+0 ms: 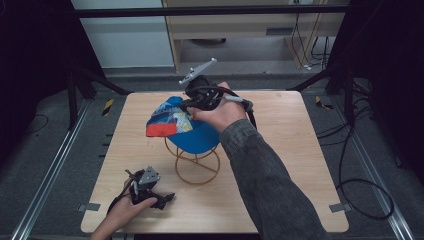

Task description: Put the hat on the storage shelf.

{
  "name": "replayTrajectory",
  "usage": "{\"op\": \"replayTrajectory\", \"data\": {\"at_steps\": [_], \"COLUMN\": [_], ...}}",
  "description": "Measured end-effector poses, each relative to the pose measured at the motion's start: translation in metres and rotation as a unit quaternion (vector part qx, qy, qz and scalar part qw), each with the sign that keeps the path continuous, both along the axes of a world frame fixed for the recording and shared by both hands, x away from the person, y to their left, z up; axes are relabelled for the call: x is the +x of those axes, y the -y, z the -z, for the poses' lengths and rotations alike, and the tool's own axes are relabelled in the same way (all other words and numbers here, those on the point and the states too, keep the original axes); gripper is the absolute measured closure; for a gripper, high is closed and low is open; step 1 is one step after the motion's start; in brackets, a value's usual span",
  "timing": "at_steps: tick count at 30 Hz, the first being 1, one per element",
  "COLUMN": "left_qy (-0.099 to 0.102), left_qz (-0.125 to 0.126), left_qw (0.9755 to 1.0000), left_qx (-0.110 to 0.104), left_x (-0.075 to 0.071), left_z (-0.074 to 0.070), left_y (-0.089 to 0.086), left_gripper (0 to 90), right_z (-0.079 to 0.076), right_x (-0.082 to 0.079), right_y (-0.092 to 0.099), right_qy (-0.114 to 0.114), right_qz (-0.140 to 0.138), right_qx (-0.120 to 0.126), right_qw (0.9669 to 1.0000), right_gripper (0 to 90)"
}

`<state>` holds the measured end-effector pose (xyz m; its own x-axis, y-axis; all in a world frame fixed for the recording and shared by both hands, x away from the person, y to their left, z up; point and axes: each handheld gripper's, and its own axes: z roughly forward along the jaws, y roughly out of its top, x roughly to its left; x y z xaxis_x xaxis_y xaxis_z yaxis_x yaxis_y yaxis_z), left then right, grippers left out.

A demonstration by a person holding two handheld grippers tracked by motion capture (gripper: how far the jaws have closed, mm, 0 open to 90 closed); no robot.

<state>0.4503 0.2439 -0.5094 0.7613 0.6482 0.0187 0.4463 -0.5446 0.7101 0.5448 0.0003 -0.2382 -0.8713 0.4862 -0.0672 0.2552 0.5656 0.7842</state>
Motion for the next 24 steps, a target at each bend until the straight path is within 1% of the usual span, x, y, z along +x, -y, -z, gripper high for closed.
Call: {"op": "replayTrajectory", "data": {"at_steps": [10, 12, 14, 18, 24], "left_qy": [0.000, -0.001, -0.001, -0.001, -0.001], "left_qz": [0.001, 0.000, 0.000, 0.000, 0.000], "left_qw": [1.0000, 1.0000, 1.0000, 1.0000, 1.0000], "left_qx": [0.000, 0.000, 0.000, -0.001, -0.001], "left_x": [0.0001, 0.0000, 0.0000, 0.0000, 0.0000], "left_z": [0.0000, 0.0000, 0.0000, 0.0000, 0.0000], "left_y": [-0.0001, -0.0001, -0.0001, 0.0000, 0.0000], "left_gripper": [0.0, 0.0, 0.0, 0.0, 0.0], "right_z": [0.0035, 0.0041, 0.0062, 0.0083, 0.0094], "right_x": [-0.0016, -0.0018, -0.0018, -0.0030, -0.0048], "right_y": [0.0042, 0.0046, 0.0036, 0.0022, 0.0016], "right_qy": [-0.001, -0.003, -0.008, -0.006, -0.007], "right_qz": [-0.002, -0.002, -0.004, -0.004, -0.006], "right_qx": [0.003, 0.004, 0.001, 0.000, -0.003], "right_qw": [1.0000, 1.0000, 1.0000, 1.0000, 1.0000], "right_gripper": [83.1, 81.3, 77.5, 74.1, 72.6]}}
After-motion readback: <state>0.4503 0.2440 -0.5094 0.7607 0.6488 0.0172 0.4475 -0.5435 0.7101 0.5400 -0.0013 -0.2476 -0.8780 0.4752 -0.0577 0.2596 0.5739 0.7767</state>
